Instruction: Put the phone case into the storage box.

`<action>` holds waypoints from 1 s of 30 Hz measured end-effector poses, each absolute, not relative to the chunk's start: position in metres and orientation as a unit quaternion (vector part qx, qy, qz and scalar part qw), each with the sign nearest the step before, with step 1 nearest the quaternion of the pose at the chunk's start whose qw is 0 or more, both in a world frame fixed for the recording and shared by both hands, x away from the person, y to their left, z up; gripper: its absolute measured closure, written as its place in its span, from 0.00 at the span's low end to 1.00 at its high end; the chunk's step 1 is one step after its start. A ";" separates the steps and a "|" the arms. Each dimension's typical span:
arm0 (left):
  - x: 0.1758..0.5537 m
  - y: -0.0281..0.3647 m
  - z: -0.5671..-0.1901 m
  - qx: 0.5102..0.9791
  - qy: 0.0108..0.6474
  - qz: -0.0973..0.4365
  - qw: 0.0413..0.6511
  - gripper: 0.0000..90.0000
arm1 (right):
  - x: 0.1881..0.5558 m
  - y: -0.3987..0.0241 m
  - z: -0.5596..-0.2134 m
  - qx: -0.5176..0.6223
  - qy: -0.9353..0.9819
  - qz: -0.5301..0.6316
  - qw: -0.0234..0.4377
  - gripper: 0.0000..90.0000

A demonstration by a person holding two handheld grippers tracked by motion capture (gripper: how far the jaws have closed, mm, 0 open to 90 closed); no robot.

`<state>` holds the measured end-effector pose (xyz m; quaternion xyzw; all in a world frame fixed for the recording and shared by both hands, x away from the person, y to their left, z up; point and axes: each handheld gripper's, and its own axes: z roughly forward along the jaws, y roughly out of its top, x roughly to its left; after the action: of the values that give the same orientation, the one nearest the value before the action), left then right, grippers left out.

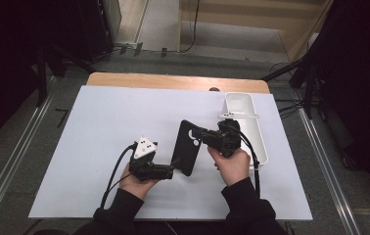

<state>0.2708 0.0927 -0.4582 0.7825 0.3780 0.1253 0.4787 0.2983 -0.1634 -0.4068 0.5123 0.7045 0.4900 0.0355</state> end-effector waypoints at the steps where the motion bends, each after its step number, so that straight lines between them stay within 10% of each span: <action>1: 0.271 0.093 -0.458 0.783 0.379 0.119 0.478 0.04 | 0.297 -0.165 -0.406 0.510 0.705 0.492 0.035 0.83; 30: 0.291 0.111 -0.438 0.830 0.330 0.046 0.448 0.15 | 0.277 -0.184 -0.404 0.395 0.770 0.499 0.040 0.83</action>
<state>0.2915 0.1112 -0.4380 0.8297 0.3297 0.0455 0.4482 0.2774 -0.1842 -0.4040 0.3951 0.7699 0.4995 0.0403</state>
